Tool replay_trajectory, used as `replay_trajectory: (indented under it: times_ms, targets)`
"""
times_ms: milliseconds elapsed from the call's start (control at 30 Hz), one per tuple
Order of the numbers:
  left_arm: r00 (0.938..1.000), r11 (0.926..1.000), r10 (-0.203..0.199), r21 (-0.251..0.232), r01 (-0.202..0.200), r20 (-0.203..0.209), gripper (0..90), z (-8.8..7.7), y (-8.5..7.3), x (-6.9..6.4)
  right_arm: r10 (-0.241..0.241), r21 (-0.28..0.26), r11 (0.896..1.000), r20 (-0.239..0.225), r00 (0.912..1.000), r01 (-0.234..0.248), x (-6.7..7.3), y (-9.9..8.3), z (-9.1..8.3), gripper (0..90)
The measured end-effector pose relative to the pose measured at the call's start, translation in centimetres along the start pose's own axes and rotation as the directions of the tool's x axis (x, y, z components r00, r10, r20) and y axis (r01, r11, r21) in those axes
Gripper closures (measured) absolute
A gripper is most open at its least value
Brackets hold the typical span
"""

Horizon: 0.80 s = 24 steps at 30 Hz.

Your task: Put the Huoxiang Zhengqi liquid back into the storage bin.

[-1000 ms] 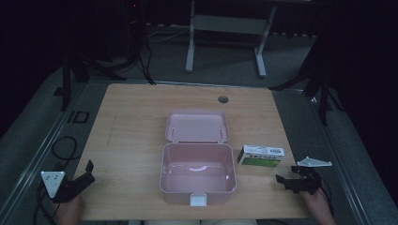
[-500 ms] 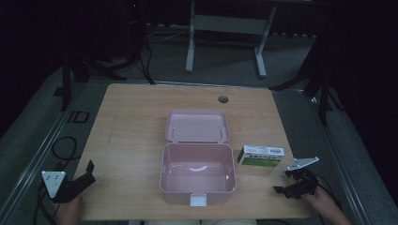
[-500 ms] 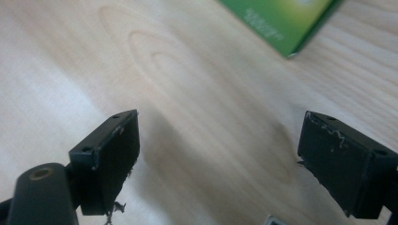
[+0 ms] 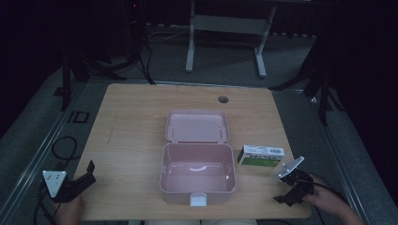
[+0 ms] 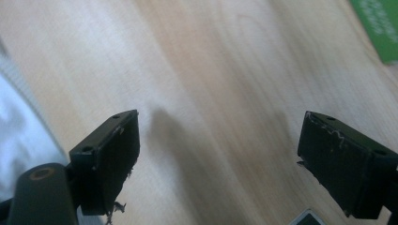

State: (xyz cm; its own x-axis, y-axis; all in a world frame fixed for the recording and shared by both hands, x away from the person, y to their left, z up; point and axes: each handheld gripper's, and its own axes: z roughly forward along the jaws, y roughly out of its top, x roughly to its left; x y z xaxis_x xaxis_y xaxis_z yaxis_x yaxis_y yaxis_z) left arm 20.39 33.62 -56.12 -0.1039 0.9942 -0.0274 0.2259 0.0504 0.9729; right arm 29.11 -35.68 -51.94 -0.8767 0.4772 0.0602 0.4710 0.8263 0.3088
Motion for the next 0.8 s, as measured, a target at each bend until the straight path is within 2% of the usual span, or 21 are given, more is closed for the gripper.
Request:
replay_trajectory:
  times_ms: [33, 67, 133, 233, 333, 367, 433, 600, 633, 700, 800]
  targets:
    - [1.0000, 1.0000, 0.000, 0.001, 0.000, 0.001, 1.7, 0.0, 0.0, 0.0, -0.052, 0.062, 0.997, -0.018, 0.9985, 0.053, 0.3, 0.7, -0.2, 13.1]
    - [1.0000, 1.0000, 0.001, 0.000, -0.001, 0.001, 1.6, 0.0, 0.0, 0.0, -0.065, 0.082, 0.994, -0.031, 0.9974, 0.067, 0.4, 1.0, -0.3, 13.0]
    - [1.0000, 1.0000, 0.002, 0.000, -0.002, 0.002, 1.6, 0.0, 0.0, 0.0, -0.093, 0.113, 0.989, -0.019, 0.9955, 0.094, 0.6, 1.4, -0.4, 12.7]
    - [1.0000, 1.0000, 0.001, 0.001, -0.001, 0.003, 1.7, 0.0, 0.0, 0.0, -0.106, 0.151, 0.982, -0.041, 0.9935, 0.111, 0.7, 2.1, -0.6, 13.0]
    - [1.0000, 1.0000, 0.001, 0.001, -0.001, 0.002, 1.7, 0.0, 0.0, 0.0, -0.152, 0.208, 0.965, -0.056, 0.9867, 0.161, 1.2, 2.6, -0.7, 13.1]
    - [1.0000, 1.0000, 0.001, 0.002, -0.001, 0.004, 1.7, 0.0, 0.0, 0.0, -0.170, 0.220, 0.958, -0.073, 0.9827, 0.182, 1.4, 2.7, -0.7, 13.0]
    - [1.0000, 1.0000, 0.002, 0.000, -0.002, 0.003, 1.6, 0.0, 0.0, 0.0, -0.201, 0.222, 0.952, -0.056, 0.9780, 0.208, 1.9, 3.1, -0.7, 13.2]
    - [1.0000, 1.0000, 0.004, 0.001, -0.004, 0.005, 1.7, 0.0, 0.0, -0.1, -0.196, 0.242, 0.947, -0.075, 0.9776, 0.209, 2.5, 4.0, -0.6, 13.0]
    - [1.0000, 1.0000, 0.004, 0.001, -0.004, 0.005, 1.6, 0.0, 0.0, -0.1, -0.217, 0.266, 0.936, -0.076, 0.9733, 0.229, 2.8, 4.5, -0.4, 12.5]
    - [1.0000, 1.0000, 0.003, 0.002, -0.003, 0.006, 1.7, 0.0, 0.0, -0.1, -0.220, 0.289, 0.928, -0.085, 0.9717, 0.236, 3.1, 5.0, -0.2, 12.5]
    - [1.0000, 1.0000, 0.003, 0.002, -0.003, 0.007, 1.7, 0.0, 0.0, -0.1, -0.252, 0.306, 0.913, -0.096, 0.9630, 0.269, 3.4, 5.7, 0.0, 12.7]
